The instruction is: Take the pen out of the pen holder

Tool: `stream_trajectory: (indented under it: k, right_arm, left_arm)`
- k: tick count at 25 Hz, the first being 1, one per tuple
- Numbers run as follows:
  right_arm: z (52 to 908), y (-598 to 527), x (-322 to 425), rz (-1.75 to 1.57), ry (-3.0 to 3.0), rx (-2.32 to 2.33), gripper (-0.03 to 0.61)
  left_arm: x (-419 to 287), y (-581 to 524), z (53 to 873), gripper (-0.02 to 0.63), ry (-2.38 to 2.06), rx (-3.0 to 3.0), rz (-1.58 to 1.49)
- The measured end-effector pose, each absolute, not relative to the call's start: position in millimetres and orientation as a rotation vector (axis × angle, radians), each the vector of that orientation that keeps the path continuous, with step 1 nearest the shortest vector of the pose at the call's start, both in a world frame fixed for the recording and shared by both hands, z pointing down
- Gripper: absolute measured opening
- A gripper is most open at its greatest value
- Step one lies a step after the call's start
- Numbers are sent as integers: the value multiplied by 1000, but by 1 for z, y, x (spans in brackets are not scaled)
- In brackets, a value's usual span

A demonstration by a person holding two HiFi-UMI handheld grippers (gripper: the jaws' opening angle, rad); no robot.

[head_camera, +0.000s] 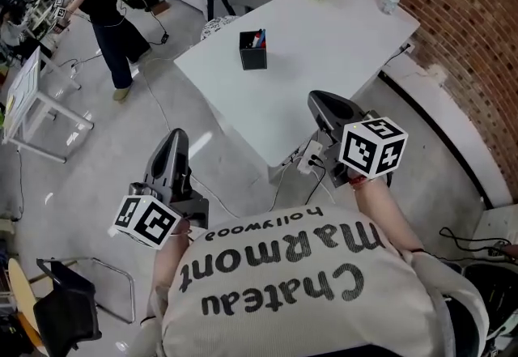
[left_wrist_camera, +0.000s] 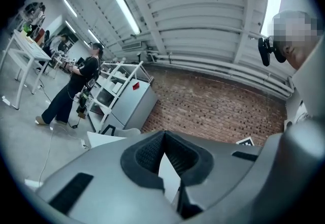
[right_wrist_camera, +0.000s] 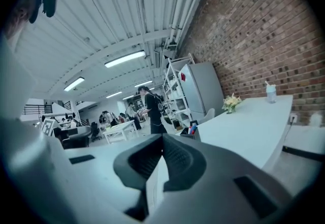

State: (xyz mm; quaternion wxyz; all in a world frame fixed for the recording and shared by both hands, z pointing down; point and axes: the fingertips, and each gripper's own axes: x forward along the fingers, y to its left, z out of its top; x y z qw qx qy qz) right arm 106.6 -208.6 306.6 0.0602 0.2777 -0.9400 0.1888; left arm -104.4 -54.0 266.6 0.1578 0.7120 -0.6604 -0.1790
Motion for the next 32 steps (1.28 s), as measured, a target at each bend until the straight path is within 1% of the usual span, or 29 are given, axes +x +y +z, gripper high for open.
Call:
stream_trajectory:
  k: [5,10,17,21,32]
  right_arm:
    - [346,-240,92,647,-2795,775,3]
    - [371,-259,68,702,-2777,728,3]
    - [383,-286,24,709,-2759,775,5]
    - [386,-312,7,735,-2734,869,83]
    - [393,-377,-61,746,-2646,1095,117]
  left_arm:
    - [-114,-66,296,0,-1961,1941,-424]
    - [-136,-82,317,0,-1959,1873,-408]
    - [-164,-155,332,0,-1789,1951,-369]
    - [-185,-204,320,0,-1701,2057,-336]
    - [-293,-274,313,0,-1617,2113,-329]
